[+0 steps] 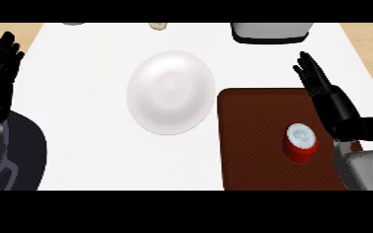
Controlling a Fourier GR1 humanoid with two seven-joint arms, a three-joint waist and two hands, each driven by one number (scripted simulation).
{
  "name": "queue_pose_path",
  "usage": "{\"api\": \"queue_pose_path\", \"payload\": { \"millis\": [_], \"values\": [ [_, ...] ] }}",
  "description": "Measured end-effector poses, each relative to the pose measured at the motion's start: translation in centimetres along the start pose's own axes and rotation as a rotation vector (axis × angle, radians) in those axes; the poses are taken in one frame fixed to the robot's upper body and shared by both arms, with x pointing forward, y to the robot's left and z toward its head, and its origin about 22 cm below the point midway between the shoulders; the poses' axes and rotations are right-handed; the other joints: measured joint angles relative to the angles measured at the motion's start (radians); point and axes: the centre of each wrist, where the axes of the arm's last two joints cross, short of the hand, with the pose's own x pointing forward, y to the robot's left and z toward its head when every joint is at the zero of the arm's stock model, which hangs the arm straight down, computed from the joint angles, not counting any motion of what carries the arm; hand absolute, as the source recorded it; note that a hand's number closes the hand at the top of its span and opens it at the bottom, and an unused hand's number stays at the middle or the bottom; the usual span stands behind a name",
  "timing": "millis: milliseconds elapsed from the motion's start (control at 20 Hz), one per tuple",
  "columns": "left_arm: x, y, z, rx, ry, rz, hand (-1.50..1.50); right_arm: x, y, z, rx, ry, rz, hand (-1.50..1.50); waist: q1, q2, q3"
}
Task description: Pick the can from the tray and place it in the plate
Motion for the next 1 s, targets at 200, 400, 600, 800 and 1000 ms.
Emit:
{"api": "queue_pose_path", "payload": {
  "millis": [200, 400, 600, 800, 1000],
  "values": [
    [1.0, -1.8, 0.0, -0.078, -0.064, 0.037, 0.0, -0.3, 3.6, -1.5, 0.093, 0.039, 0.042, 1.5, 0.015, -0.004, -0.006],
    [2.4, -4.1, 0.3, -0.184, -0.133, 0.09, 0.0, -0.3, 4.7, -2.6, 0.214, 0.137, 0.338, 1.5, 0.03, -0.009, -0.024],
    [2.3, -5.5, 0.9, -0.254, -0.138, 0.14, 0.0, -2.8, 6.8, -1.0, 0.152, 0.263, 0.596, -1.5, 0.024, -0.01, -0.019],
    [2.4, -5.7, 1.0, -0.285, -0.14, 0.166, 0.0, -5.4, 11.8, 1.4, -0.016, 0.246, 0.54, -1.5, 0.015, -0.009, -0.011],
    [1.9, -6.1, 1.9, -0.298, -0.142, 0.181, 0.0, -4.9, 13.7, 2.8, -0.117, 0.16, 0.5, -1.5, 0.01, -0.01, -0.009]
  ]
}}
